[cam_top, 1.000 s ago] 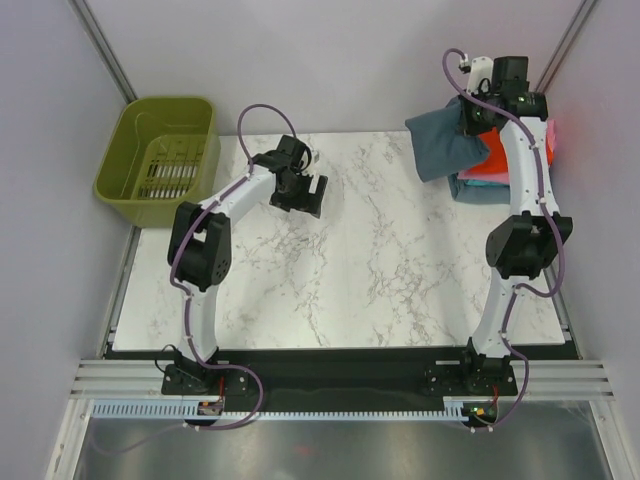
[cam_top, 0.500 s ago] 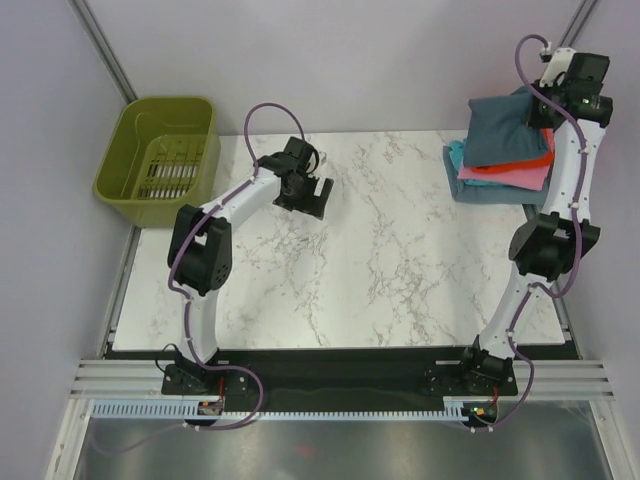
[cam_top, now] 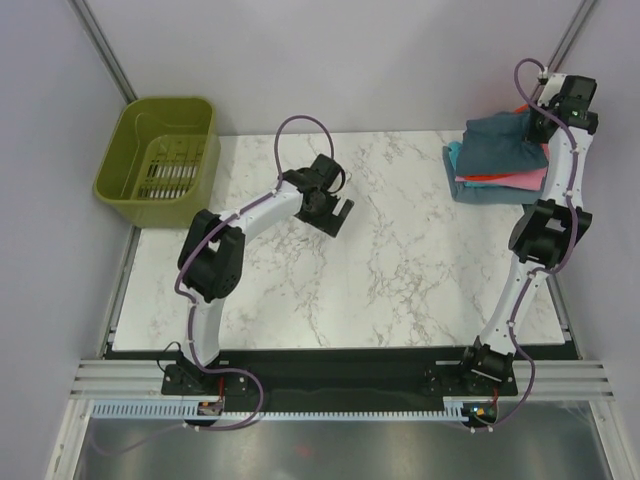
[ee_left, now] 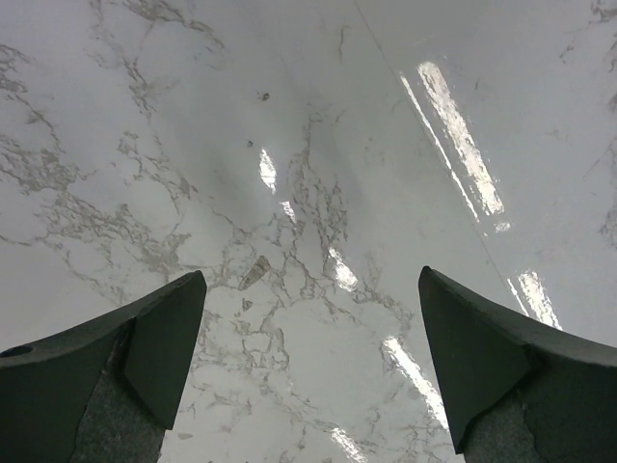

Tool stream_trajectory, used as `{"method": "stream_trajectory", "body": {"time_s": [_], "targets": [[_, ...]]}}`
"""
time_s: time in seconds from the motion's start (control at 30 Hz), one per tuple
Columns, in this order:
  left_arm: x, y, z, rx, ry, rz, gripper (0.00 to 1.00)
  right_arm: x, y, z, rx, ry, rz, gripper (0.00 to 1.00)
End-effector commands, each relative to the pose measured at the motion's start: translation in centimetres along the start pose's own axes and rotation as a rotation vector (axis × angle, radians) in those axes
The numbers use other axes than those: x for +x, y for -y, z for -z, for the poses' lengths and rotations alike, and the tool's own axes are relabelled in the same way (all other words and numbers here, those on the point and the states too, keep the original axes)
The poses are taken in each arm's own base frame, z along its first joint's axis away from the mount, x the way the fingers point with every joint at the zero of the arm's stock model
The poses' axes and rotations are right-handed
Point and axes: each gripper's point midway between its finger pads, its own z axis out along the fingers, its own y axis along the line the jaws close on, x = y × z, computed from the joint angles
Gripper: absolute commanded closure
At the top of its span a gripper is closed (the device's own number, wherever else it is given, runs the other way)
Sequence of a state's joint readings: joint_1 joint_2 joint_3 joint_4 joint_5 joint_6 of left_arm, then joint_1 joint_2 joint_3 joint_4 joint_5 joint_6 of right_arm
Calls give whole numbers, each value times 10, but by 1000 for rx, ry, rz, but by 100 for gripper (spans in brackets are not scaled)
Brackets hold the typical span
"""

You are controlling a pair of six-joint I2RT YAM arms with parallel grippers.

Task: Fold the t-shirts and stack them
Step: Neatly place the folded tshirt to the corner

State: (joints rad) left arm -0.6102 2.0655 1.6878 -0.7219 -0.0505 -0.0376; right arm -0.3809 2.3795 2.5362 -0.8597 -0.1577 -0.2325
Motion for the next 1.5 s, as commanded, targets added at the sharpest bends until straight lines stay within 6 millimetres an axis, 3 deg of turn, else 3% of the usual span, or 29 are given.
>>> {"method": "stream_trajectory", "body": {"time_s": [0.0,0.23,0.4,0.43,0.47,0.5,0.6,0.67,0.7,0.77,0.8,0.87,0.9,0.93,1.0,1.07,1.2,1.23,1.3,1.4,1.43,1.47], "targets": [[-12,-2,19,-31,61,-74,1,-40,18,-2,91,138,27,100],[-4,-1,15,-44,41,-90,1,-65,33,-9,169,241,25,100],[-2,4,14,-46,36,-105,1,-74,30,-10,189,271,61,99],[-3,4,14,-46,38,-108,1,-75,31,-8,199,273,62,75],[-2,5,13,-47,35,-108,1,-78,35,-6,222,288,57,60],[-3,6,12,-47,35,-110,1,-79,38,-4,238,290,47,36],[-4,8,12,-50,39,-113,1,-85,47,6,294,299,40,16],[-6,8,14,-52,44,-114,1,-99,53,29,336,331,33,11],[-6,8,14,-53,47,-112,1,-115,54,56,357,374,26,9],[-7,6,15,-62,52,-110,1,-131,52,83,361,424,0,7],[-7,6,15,-64,53,-110,1,-147,45,113,335,481,-4,7],[-7,5,14,-68,52,-105,1,-152,28,127,256,506,-9,8],[-6,5,13,-68,51,-104,1,-163,16,156,214,557,-3,8],[-7,5,14,-71,54,-102,1,-149,-2,143,117,523,-4,8],[-8,5,15,-70,58,-101,1,-147,-25,157,5,537,-46,9],[-9,6,16,-65,61,-98,1,-121,-59,141,-185,458,-123,9],[-6,8,19,-53,59,-95,1,-77,-102,106,-426,307,-282,10],[-4,8,19,-50,55,-98,1,-58,-108,92,-453,260,-318,10],[1,8,19,-48,46,-98,1,-44,-117,77,-505,219,-342,10],[5,8,19,-47,38,-105,1,-29,-115,52,-524,169,-385,9],[5,8,19,-47,38,-108,1,-34,-109,50,-527,183,-388,9],[7,7,18,-51,32,-111,1,-27,-105,33,-512,164,-402,9]]}}
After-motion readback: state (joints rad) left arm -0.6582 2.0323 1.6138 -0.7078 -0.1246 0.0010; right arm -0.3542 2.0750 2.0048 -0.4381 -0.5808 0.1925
